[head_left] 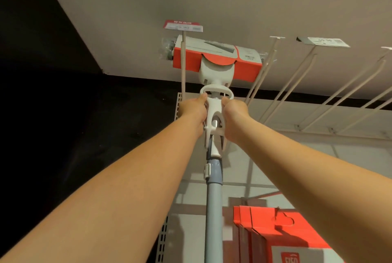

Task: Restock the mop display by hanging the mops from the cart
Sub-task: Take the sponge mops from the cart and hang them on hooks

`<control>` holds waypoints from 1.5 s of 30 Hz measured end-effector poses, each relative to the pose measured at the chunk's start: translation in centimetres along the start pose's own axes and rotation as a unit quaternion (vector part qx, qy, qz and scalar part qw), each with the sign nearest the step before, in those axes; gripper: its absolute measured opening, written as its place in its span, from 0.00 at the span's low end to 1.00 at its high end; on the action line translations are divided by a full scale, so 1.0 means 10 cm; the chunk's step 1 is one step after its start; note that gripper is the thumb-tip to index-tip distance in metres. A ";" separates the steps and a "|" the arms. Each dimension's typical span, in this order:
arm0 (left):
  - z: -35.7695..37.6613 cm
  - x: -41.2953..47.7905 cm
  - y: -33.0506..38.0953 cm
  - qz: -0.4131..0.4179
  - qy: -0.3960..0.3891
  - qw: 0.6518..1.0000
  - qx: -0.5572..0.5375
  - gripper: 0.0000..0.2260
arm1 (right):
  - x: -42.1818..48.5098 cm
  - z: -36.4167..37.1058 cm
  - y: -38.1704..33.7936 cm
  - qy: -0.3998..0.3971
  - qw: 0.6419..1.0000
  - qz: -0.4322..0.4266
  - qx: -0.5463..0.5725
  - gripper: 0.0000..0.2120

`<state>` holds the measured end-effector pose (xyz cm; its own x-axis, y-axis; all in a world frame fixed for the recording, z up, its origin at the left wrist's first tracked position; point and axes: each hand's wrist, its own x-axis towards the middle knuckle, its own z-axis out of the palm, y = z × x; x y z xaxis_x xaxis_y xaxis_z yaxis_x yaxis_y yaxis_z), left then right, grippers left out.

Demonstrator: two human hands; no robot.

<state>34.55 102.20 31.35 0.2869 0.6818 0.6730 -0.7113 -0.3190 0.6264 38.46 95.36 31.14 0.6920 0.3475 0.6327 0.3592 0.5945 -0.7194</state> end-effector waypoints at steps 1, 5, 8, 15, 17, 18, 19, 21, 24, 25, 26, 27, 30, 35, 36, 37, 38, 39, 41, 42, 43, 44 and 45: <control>-0.03 0.02 -0.04 -0.001 0.000 1.000 0.001 0.09 | 0.01 0.02 0.05 0.002 1.000 -0.001 -0.005 0.10; -0.10 0.08 -0.16 0.004 -0.013 1.000 0.004 0.05 | 0.11 0.05 0.22 0.007 1.000 -0.003 -0.012 0.11; -0.15 0.15 -0.23 0.010 -0.017 1.000 0.011 0.04 | 0.21 0.10 0.35 0.012 1.000 -0.003 -0.009 0.12; -0.26 0.40 -0.51 0.012 -0.001 1.000 0.007 0.06 | 0.39 0.23 0.64 0.006 1.000 -0.010 0.016 0.11; -0.27 0.47 -0.59 0.009 -0.008 1.000 0.014 0.05 | 0.46 0.22 0.72 0.010 1.000 -0.019 0.009 0.11; -0.27 0.50 -0.62 0.008 -0.013 1.000 0.015 0.05 | 0.50 0.22 0.76 0.011 1.000 -0.020 0.008 0.11; -0.27 0.53 -0.66 0.011 -0.016 1.000 0.018 0.04 | 0.55 0.22 0.80 0.013 1.000 -0.019 0.007 0.12; -0.26 0.60 -0.71 0.016 -0.022 0.999 0.025 0.04 | 0.63 0.22 0.88 0.017 1.000 -0.016 0.010 0.13; -0.25 0.67 -0.81 0.008 -0.026 0.999 0.037 0.05 | 0.72 0.22 0.98 0.028 0.999 -0.009 0.015 0.13; -0.25 0.70 -0.85 0.005 -0.023 0.999 0.039 0.05 | 0.75 0.22 1.02 0.029 0.999 -0.007 0.014 0.13; -0.25 0.73 -0.90 0.001 -0.019 0.999 0.039 0.06 | 0.77 0.22 1.05 0.029 0.999 -0.007 0.013 0.13; -0.24 0.76 -0.94 -0.003 -0.017 0.999 0.037 0.06 | 0.79 0.21 1.08 0.029 0.999 -0.007 0.011 0.13; -0.22 0.86 -1.04 -0.012 -0.017 0.999 0.033 0.06 | 0.89 0.21 1.15 0.029 1.000 -0.011 0.004 0.12; -0.16 0.96 -1.17 -0.032 -0.011 0.999 0.039 0.07 | 1.07 0.17 1.27 0.030 0.999 -0.007 -0.012 0.12; -0.14 0.98 -1.20 -0.038 -0.009 0.999 0.034 0.08 | 1.11 0.16 1.28 0.031 0.999 -0.006 -0.018 0.12; -0.12 0.99 -1.23 -0.044 -0.008 0.999 0.029 0.08 | 1.13 0.14 1.28 0.031 0.999 -0.002 -0.024 0.11; -0.10 1.00 -1.25 -0.047 -0.007 0.999 0.025 0.08 | 1.16 0.12 1.28 0.031 0.999 0.001 -0.029 0.11; -0.08 1.02 -1.27 -0.049 -0.005 0.999 0.024 0.08 | 1.19 0.11 1.28 0.032 0.999 0.006 -0.035 0.10; -0.04 1.04 -1.34 -0.054 0.003 0.998 0.031 0.06 | 1.22 0.05 1.30 0.031 0.998 0.010 -0.052 0.08; -0.02 1.05 -1.37 -0.055 0.009 0.998 0.038 0.05 | 1.22 0.03 1.31 0.028 0.998 0.008 -0.059 0.08; -0.01 1.06 -1.39 -0.057 0.012 0.997 0.044 0.05 | 1.23 0.01 1.32 0.027 0.997 0.007 -0.067 0.08; -0.01 1.07 -1.42 -0.061 0.011 0.997 0.051 0.06 | 1.24 0.00 1.33 0.029 0.997 0.010 -0.076 0.08; -0.02 1.08 -1.44 -0.065 0.008 0.996 0.058 0.05 | 1.24 -0.01 1.35 0.033 0.996 0.015 -0.083 0.09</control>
<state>47.78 114.27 29.55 0.3610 0.7322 0.5776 -0.5895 -0.3008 0.7497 51.95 107.62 29.23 0.7413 0.3125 0.5939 0.4325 0.4542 -0.7789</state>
